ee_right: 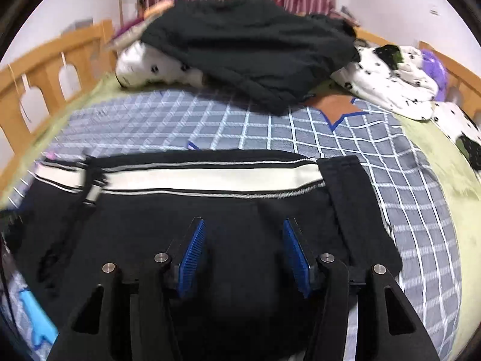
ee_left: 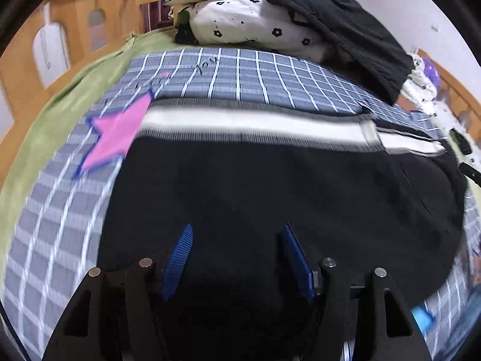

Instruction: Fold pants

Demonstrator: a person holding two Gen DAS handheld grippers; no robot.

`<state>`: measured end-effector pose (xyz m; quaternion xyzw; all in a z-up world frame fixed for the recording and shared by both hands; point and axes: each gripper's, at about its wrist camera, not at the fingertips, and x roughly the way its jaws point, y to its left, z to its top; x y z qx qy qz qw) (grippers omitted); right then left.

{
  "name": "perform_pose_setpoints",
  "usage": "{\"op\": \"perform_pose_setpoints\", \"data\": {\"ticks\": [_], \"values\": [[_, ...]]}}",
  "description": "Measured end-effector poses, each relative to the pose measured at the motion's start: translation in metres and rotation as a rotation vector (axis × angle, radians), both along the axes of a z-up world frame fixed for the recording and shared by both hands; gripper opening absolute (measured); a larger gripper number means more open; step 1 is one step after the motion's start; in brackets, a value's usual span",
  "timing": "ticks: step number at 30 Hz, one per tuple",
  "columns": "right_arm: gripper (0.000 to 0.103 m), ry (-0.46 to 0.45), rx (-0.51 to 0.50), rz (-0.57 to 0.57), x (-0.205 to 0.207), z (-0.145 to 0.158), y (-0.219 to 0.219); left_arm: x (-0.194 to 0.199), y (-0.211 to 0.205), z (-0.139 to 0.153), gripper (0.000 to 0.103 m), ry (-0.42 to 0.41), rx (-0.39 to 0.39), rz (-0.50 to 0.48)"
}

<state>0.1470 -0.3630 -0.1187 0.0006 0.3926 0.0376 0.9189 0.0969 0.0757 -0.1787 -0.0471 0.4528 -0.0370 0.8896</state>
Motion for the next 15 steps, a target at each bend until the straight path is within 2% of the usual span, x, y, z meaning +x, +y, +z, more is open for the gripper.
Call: {"op": "perform_pose_setpoints", "data": {"ticks": [3, 7, 9, 12, 13, 15], "values": [[0.059, -0.027, 0.016, 0.031, -0.034, 0.011, 0.015, -0.047, 0.018, 0.007, 0.060, -0.073, -0.072, 0.045], [0.059, -0.073, -0.008, 0.028, -0.061, 0.020, 0.031, -0.087, 0.049, 0.009, 0.060, -0.071, -0.197, 0.116], [0.059, -0.064, 0.037, 0.045, -0.068, 0.020, 0.034, -0.096, 0.065, 0.005, 0.060, -0.053, -0.249, 0.161], [0.058, 0.009, 0.120, 0.072, -0.071, 0.012, 0.036, -0.097, 0.084, -0.004, 0.059, -0.024, -0.317, 0.218], [0.056, 0.029, 0.130, 0.078, -0.072, 0.008, 0.039, -0.096, 0.091, -0.007, 0.059, -0.020, -0.358, 0.231], [0.056, 0.031, 0.091, 0.085, -0.075, 0.004, 0.047, -0.096, 0.101, -0.010, 0.059, -0.042, -0.427, 0.253]]}}
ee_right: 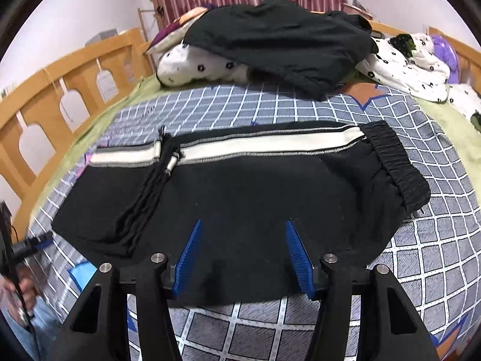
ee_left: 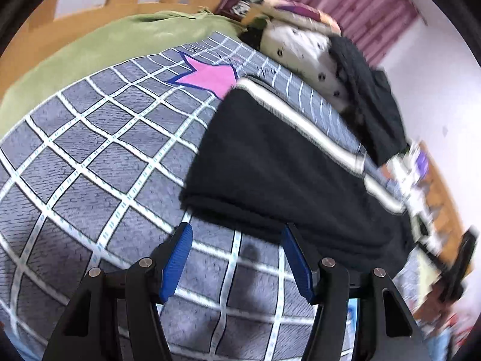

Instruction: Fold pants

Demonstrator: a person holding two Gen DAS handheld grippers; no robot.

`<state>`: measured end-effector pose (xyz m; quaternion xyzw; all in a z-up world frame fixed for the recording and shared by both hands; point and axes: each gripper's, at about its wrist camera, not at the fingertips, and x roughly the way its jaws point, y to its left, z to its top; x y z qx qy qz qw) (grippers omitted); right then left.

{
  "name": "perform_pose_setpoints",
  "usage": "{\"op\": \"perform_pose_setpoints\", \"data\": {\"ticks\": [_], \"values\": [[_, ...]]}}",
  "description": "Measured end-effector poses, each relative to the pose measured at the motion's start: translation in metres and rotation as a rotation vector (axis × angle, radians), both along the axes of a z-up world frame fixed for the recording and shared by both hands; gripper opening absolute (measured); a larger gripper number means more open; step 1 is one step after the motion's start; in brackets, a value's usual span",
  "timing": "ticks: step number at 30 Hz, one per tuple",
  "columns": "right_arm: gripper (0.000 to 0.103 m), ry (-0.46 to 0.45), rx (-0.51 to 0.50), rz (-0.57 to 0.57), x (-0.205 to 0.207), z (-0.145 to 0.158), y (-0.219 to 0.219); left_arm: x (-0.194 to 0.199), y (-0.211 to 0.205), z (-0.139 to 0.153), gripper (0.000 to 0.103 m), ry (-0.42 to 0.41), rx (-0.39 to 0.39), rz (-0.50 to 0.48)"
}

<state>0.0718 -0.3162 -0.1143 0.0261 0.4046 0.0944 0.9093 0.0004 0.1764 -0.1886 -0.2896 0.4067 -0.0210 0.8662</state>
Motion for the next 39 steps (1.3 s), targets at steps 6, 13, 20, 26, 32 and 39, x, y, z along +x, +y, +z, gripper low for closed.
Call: {"op": "perform_pose_setpoints", "data": {"ticks": [6, 13, 20, 26, 32, 39], "values": [[0.056, -0.039, -0.065, 0.018, -0.003, -0.003, 0.010, 0.019, 0.014, -0.013, 0.060, -0.006, -0.084, 0.049], [0.056, 0.006, -0.088, -0.026, 0.010, -0.014, 0.000, 0.038, -0.005, -0.009, 0.055, 0.041, 0.049, 0.082], [0.052, 0.241, -0.145, -0.052, 0.026, -0.074, -0.022, 0.036, -0.005, -0.006, 0.048, 0.053, 0.103, 0.104], [0.050, 0.143, -0.175, 0.013, 0.005, -0.062, -0.026, 0.029, -0.017, 0.005, 0.048, 0.076, 0.216, 0.064], [0.050, 0.047, -0.055, -0.057, -0.005, -0.038, -0.049, 0.009, -0.053, 0.034, 0.056, -0.013, 0.447, -0.047], [0.039, 0.045, 0.128, 0.126, 0.002, -0.024, 0.018, 0.015, -0.041, 0.045, 0.057, -0.015, 0.448, 0.017]]}}
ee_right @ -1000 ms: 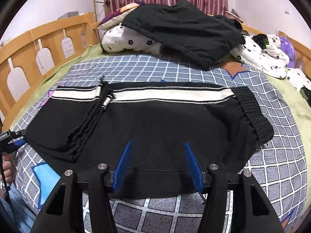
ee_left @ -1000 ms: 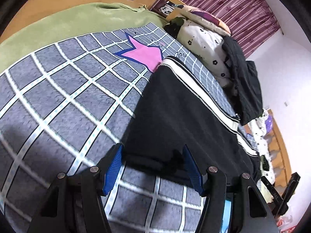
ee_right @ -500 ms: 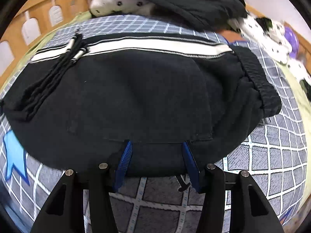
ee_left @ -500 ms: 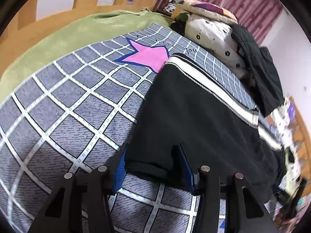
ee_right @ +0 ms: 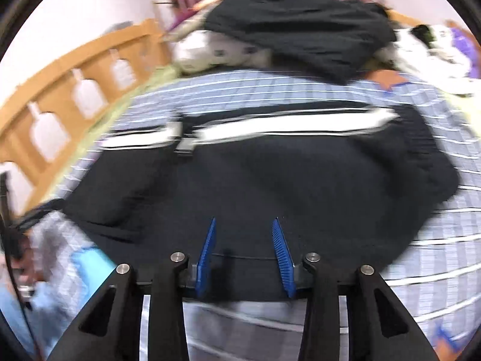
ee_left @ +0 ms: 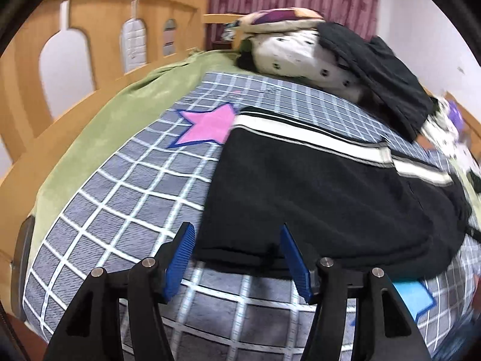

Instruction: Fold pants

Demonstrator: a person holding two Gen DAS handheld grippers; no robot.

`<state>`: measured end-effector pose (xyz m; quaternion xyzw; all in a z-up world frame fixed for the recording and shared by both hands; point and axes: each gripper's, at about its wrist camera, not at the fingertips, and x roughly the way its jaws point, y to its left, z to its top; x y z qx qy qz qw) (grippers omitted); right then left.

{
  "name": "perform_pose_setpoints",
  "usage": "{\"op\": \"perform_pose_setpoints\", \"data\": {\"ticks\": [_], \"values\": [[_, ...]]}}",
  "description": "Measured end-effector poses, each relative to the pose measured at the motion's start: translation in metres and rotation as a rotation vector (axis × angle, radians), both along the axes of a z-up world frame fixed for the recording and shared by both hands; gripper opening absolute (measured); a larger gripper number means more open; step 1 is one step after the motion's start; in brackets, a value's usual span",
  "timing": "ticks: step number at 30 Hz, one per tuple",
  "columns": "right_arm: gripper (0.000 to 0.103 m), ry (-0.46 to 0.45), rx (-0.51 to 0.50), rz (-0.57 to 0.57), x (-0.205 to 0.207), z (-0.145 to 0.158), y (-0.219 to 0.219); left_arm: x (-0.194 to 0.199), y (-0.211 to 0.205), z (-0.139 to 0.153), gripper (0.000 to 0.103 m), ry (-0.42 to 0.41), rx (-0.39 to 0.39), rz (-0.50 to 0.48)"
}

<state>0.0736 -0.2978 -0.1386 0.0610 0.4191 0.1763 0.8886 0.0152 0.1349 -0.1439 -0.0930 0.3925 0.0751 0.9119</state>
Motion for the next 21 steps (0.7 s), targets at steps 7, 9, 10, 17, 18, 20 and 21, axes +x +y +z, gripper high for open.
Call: {"op": "perform_pose_setpoints", "data": {"ticks": [7, 9, 10, 17, 18, 20, 21], "values": [[0.039, 0.054, 0.070, 0.156, 0.000, -0.003, 0.083, -0.003, 0.019, -0.011, 0.061, 0.032, -0.006, -0.020], [0.039, 0.096, 0.135, 0.134, 0.002, -0.009, 0.089, -0.009, 0.024, -0.013, 0.061, 0.001, -0.036, -0.053], [0.040, 0.105, 0.159, 0.119, 0.002, -0.011, 0.090, -0.010, 0.025, -0.014, 0.061, -0.001, -0.052, -0.066], [0.042, 0.192, 0.104, -0.047, 0.022, -0.036, 0.111, -0.002, 0.020, -0.028, 0.061, -0.001, -0.052, -0.098], [0.042, 0.194, 0.093, -0.057, 0.021, -0.039, 0.113, -0.002, 0.020, -0.030, 0.061, -0.003, -0.061, -0.102], [0.037, 0.166, 0.055, -0.071, 0.013, -0.038, 0.120, -0.003, 0.024, -0.034, 0.061, -0.001, -0.089, -0.102], [0.031, 0.158, 0.031, -0.063, 0.012, -0.037, 0.123, -0.003, 0.027, -0.037, 0.061, 0.005, -0.110, -0.100]]}}
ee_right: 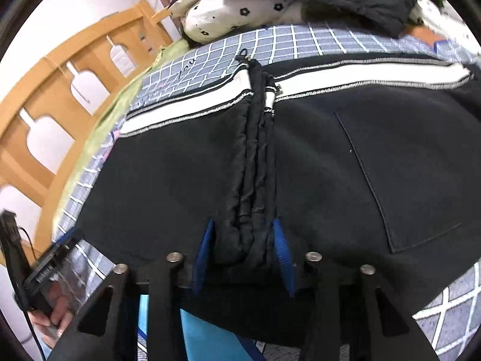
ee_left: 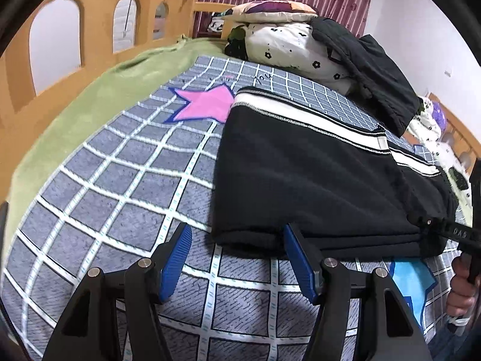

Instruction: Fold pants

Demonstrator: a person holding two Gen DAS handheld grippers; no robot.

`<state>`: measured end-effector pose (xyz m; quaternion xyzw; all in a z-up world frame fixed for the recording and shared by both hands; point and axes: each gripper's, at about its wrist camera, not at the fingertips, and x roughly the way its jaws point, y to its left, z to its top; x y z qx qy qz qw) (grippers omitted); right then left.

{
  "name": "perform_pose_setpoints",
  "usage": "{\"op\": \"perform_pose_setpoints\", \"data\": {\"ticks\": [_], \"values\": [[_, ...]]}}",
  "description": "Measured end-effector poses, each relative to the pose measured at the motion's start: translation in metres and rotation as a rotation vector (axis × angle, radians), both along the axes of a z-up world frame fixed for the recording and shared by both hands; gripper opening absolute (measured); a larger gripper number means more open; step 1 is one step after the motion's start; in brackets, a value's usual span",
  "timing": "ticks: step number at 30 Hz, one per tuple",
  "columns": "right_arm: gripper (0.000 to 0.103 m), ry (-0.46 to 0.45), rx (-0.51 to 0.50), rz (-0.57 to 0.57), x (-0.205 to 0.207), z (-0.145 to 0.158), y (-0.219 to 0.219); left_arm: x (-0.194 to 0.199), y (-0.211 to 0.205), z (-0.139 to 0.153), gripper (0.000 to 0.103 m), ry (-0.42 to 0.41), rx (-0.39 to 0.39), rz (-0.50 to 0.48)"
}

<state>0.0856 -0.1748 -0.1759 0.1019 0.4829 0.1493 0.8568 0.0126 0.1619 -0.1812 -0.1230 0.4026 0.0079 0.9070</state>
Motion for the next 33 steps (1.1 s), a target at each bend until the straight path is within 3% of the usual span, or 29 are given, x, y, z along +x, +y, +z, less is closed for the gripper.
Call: {"op": "perform_pose_setpoints", "data": {"ticks": [2, 7, 9, 13, 17, 20, 22, 24, 26, 28, 33], "values": [[0.023, -0.031, -0.016, 0.015, -0.005, 0.007, 0.002, 0.000, 0.005, -0.003, 0.061, 0.001, -0.026, 0.001], [0.018, -0.094, 0.172, 0.022, -0.027, 0.043, -0.016, -0.012, 0.014, 0.002, 0.061, -0.057, -0.068, -0.028], [0.019, -0.088, 0.108, 0.027, -0.033, 0.037, -0.013, -0.016, 0.020, 0.004, 0.061, -0.082, -0.091, -0.032], [0.027, -0.039, -0.006, 0.026, -0.028, -0.004, -0.003, -0.012, 0.030, 0.008, 0.061, -0.077, -0.137, -0.004], [0.032, -0.088, -0.063, 0.067, -0.034, 0.016, 0.000, -0.001, 0.035, 0.013, 0.061, -0.063, -0.164, 0.009], [0.041, -0.193, -0.144, 0.097, -0.034, 0.037, 0.005, 0.012, 0.030, 0.009, 0.061, -0.017, -0.154, 0.017], [0.042, -0.185, -0.197, 0.099, -0.023, 0.032, 0.009, 0.020, 0.022, 0.000, 0.061, 0.044, -0.121, 0.012], [0.041, -0.121, -0.261, 0.116, -0.013, 0.015, 0.013, 0.024, 0.015, -0.010, 0.061, 0.081, -0.083, 0.006], [0.042, -0.135, -0.222, 0.143, -0.010, 0.004, 0.010, 0.022, 0.011, -0.009, 0.061, 0.068, -0.056, 0.000], [0.044, -0.133, -0.193, 0.119, -0.009, 0.000, 0.007, 0.022, 0.012, -0.008, 0.061, 0.074, -0.080, -0.014], [0.044, -0.154, -0.191, 0.087, -0.013, 0.005, 0.006, 0.022, 0.013, -0.008, 0.059, 0.057, -0.215, -0.076]]}}
